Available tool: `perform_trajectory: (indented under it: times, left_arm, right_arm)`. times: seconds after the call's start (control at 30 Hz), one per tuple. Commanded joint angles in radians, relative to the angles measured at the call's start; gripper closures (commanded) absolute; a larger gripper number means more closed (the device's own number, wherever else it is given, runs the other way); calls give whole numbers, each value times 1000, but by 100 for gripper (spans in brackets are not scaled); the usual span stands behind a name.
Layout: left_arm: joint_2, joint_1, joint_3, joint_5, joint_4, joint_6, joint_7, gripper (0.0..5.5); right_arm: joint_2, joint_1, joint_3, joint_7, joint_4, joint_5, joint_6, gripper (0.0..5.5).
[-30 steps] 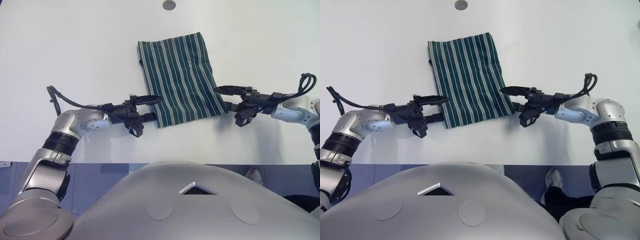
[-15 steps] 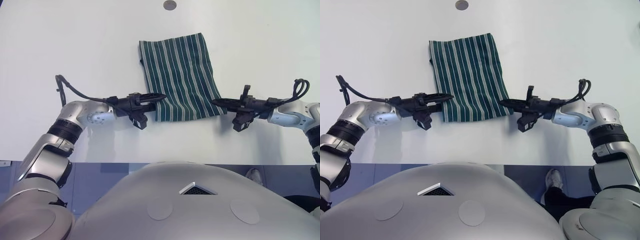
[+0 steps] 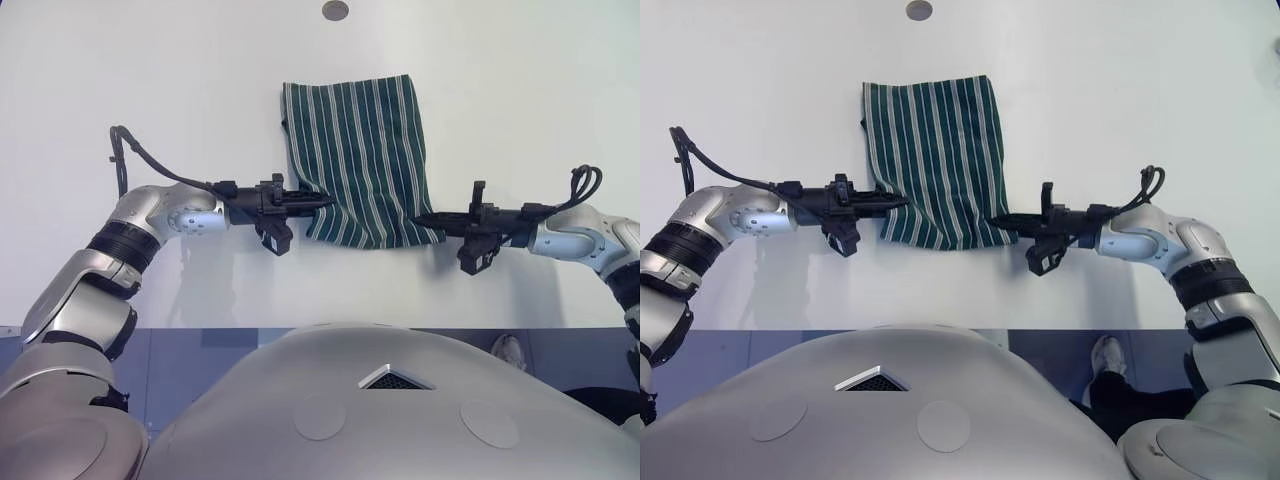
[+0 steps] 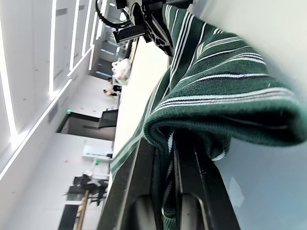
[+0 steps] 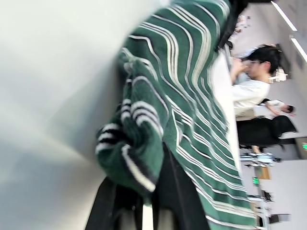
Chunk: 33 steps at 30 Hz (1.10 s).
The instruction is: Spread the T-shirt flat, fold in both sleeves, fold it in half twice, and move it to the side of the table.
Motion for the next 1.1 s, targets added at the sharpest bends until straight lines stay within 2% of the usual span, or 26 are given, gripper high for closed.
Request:
perform_trajectory:
  times: [0.03, 0.17, 0.27, 0.37, 0.5, 0.57, 0.63, 0.8, 0.93, 1.07, 1.1]
  left_arm:
    - [160, 222, -292, -60, -16, 104, -487, 546]
    - [275, 235, -368, -452, -222, 313, -779, 547]
    - [265, 214, -376, -700, -313, 489, -959, 548]
    - [271, 227, -326, -999, -463, 706, -1062, 550]
    - [462, 268, -83, -1412, -636, 945, -1203, 550]
    - [490, 219, 64, -1587, -691, 1128, -1194, 550]
    - [457, 156, 174, -1709, -731, 1304, -1122, 550]
    - [286, 104, 303, -1768, -714, 1570, -935, 550]
    - [165, 109, 361, -1653, -601, 1657, -815, 550]
    - [110, 168, 426, -1539, -548, 1679, -771, 550]
    - [136, 191, 440, -1518, -561, 1696, -814, 550]
  right_arm:
    - [-197, 109, 83, 305, -269, 316, 234, 550]
    - [-255, 171, 65, 423, -424, 512, 402, 550]
    - [-301, 210, 41, 507, -573, 709, 583, 550]
    - [-321, 169, 8, 613, -713, 935, 832, 550]
    - [-248, 103, -68, 666, -735, 1172, 1131, 550]
    - [-179, 95, -91, 663, -691, 1195, 1222, 550]
    - [-99, 101, -96, 654, -642, 1179, 1287, 550]
    - [73, 91, -138, 613, -578, 1168, 1421, 550]
    - [139, 71, -211, 597, -557, 1188, 1532, 550]
    - [166, 101, -279, 600, -554, 1172, 1587, 550]
    - [198, 83, -283, 577, -515, 1142, 1592, 550]
